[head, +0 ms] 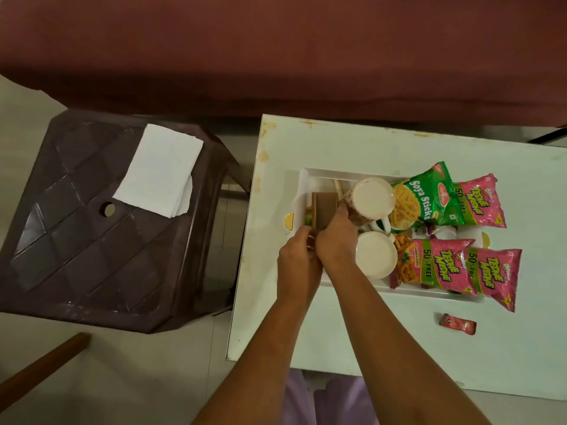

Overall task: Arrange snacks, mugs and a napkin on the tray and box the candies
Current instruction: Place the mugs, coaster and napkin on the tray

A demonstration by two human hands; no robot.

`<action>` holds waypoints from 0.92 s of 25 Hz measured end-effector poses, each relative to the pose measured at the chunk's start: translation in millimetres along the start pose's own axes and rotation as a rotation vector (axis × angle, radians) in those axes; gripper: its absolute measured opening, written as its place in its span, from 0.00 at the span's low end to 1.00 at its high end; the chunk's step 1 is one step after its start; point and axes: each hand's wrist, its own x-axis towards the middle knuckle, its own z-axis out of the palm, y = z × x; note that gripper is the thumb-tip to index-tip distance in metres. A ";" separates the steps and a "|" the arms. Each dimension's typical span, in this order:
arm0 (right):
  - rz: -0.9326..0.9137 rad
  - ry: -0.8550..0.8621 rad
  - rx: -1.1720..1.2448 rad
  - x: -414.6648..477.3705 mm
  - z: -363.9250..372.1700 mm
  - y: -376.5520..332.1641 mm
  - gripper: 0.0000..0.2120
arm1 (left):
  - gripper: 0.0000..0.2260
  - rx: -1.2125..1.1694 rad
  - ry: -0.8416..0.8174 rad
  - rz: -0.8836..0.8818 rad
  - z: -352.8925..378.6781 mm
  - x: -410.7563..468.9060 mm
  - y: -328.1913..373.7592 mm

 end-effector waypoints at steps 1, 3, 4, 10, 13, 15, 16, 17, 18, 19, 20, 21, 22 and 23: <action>0.003 -0.005 0.000 -1.6 1.7 0.4 0.30 | 0.09 0.004 0.001 0.004 0.0 2.0 -0.8; 0.004 -0.004 -0.004 -3.2 2.3 0.5 0.30 | 0.10 0.026 -0.002 0.012 0.4 3.2 -0.7; 0.006 -0.005 0.000 -3.2 1.5 0.1 0.30 | 0.10 0.023 -0.003 0.015 0.7 3.1 -1.4; -0.050 0.069 0.033 -12.1 -2.2 -6.8 0.36 | 0.09 -0.116 0.094 0.016 -9.1 3.1 1.5; -0.194 0.179 -0.016 -23.3 -4.6 -23.2 0.28 | 0.09 -0.205 0.234 -0.019 -29.1 4.8 8.0; -0.284 0.171 0.005 -30.0 0.7 -42.8 0.25 | 0.09 -0.268 0.344 -0.046 -50.8 8.2 9.3; -0.320 0.158 0.021 -32.9 5.9 -53.9 0.24 | 0.09 -0.290 0.410 -0.047 -64.0 11.0 8.3; -0.358 0.145 0.024 -35.3 12.7 -65.4 0.23 | 0.09 -0.305 0.473 -0.045 -77.8 14.6 6.4; -0.398 0.122 0.023 -37.1 20.8 -76.2 0.21 | 0.10 -0.311 0.526 -0.044 -91.6 18.5 3.2; -0.436 0.083 0.031 -37.8 30.2 -86.1 0.20 | 0.10 -0.308 0.568 -0.048 -104.6 22.4 -0.5; -0.467 0.033 0.046 -37.4 39.5 -95.0 0.19 | 0.10 -0.294 0.605 -0.058 -116.0 26.7 -5.2; -0.487 -0.018 0.060 -35.9 48.5 -103.0 0.19 | 0.10 -0.265 0.639 -0.074 -126.1 31.0 -10.4; -0.498 -0.060 0.068 -34.1 57.0 -110.6 0.19 | 0.10 -0.218 0.671 -0.089 -135.4 35.6 -15.2; -0.503 -0.093 0.072 -32.1 64.6 -117.9 0.19 | 0.10 -0.158 0.700 -0.097 -144.1 40.4 -19.9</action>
